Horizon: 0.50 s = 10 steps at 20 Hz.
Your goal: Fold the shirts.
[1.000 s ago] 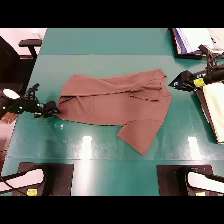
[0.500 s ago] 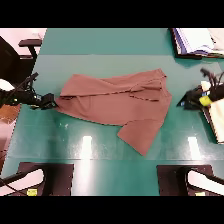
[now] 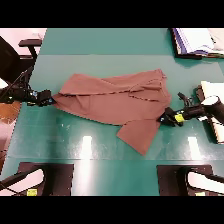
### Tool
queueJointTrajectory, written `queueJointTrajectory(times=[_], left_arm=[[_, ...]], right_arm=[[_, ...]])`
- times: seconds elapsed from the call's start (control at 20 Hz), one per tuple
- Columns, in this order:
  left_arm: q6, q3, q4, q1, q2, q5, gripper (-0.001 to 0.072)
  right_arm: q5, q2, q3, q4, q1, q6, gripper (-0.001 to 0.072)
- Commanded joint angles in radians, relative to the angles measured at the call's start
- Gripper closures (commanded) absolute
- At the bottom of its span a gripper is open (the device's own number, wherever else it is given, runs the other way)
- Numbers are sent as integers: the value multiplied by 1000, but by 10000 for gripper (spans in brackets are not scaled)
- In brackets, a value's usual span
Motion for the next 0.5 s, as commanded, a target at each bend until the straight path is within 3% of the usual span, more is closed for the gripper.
queueJointTrajectory(times=[0.0,0.2,0.45], left_arm=[[1,3,-2,-1,2,-19,684],[-7,64,-19,-1,96,-32,684],[-66,441,-34,-1,326,-22,683]], right_arm=[[-106,-22,47,30,76,-24,682],[-23,81,240,-6,64,-39,699],[120,286,737,-74,-55,-39,700]])
